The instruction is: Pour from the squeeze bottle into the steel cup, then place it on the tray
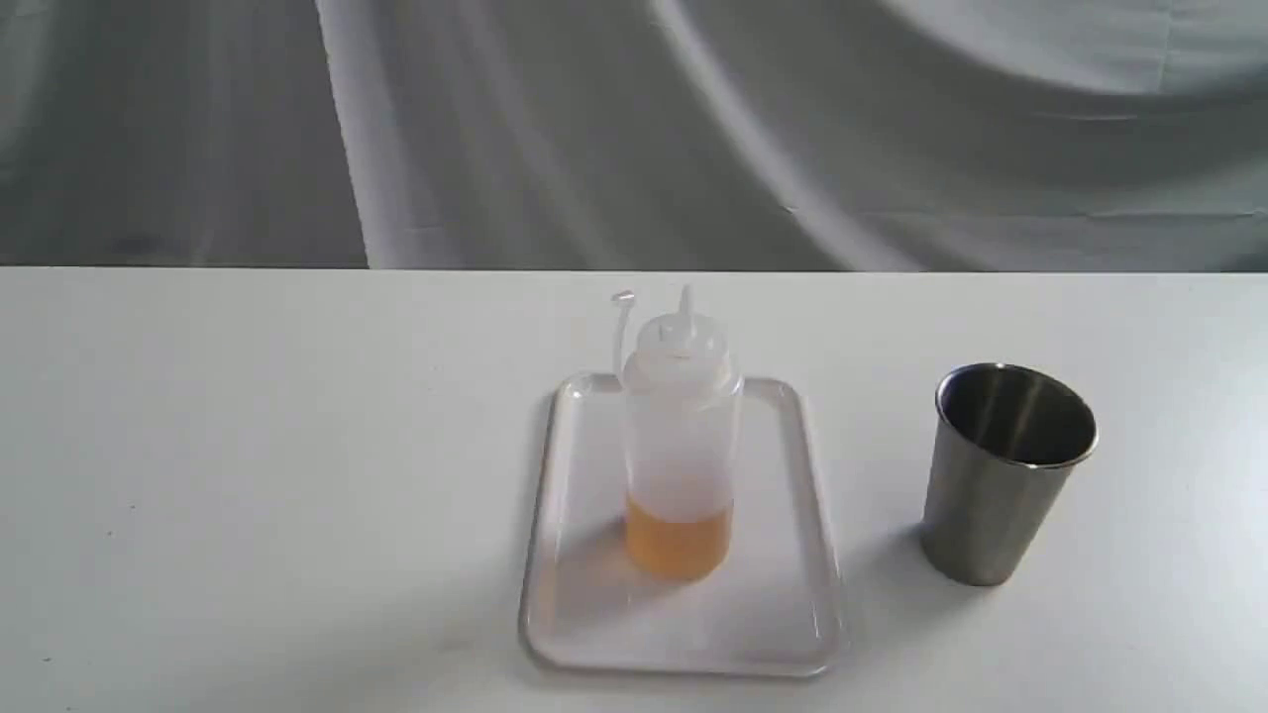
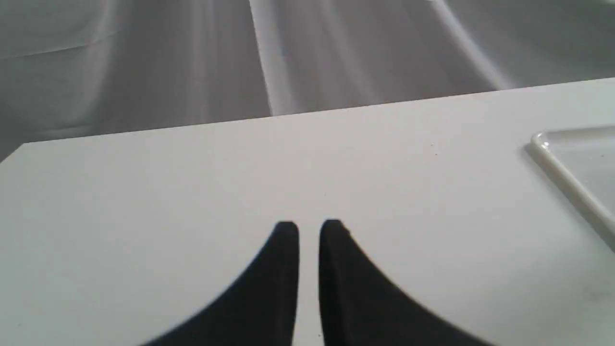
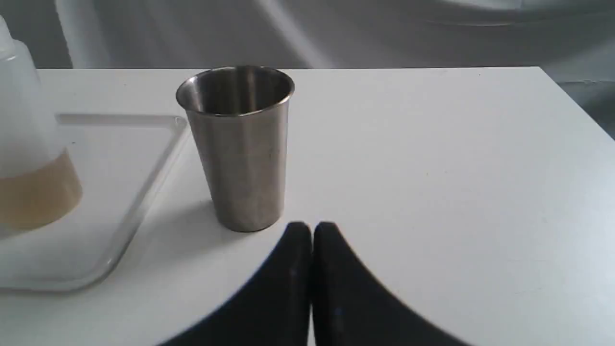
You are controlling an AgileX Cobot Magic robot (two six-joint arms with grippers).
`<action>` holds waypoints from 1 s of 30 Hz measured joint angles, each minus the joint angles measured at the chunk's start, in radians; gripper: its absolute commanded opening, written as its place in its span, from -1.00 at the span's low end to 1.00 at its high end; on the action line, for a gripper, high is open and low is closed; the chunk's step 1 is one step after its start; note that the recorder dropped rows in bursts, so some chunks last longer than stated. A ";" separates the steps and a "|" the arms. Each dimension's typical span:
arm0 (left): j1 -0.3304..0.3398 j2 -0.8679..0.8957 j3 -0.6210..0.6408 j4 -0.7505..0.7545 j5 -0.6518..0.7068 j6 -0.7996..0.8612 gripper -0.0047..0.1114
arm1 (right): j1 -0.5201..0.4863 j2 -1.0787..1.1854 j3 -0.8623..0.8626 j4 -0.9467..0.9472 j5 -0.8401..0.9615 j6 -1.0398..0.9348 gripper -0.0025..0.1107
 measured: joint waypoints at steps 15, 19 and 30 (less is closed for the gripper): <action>0.000 0.000 0.000 0.000 0.000 0.000 -0.78 | -0.014 0.000 0.000 0.000 0.000 0.000 -0.96; 0.000 0.000 0.000 0.000 0.000 0.000 -0.78 | -0.033 0.000 0.000 0.000 0.000 0.000 -0.96; 0.000 0.000 0.000 0.000 0.000 0.000 -0.78 | -0.033 0.000 0.000 0.000 0.000 0.000 -0.96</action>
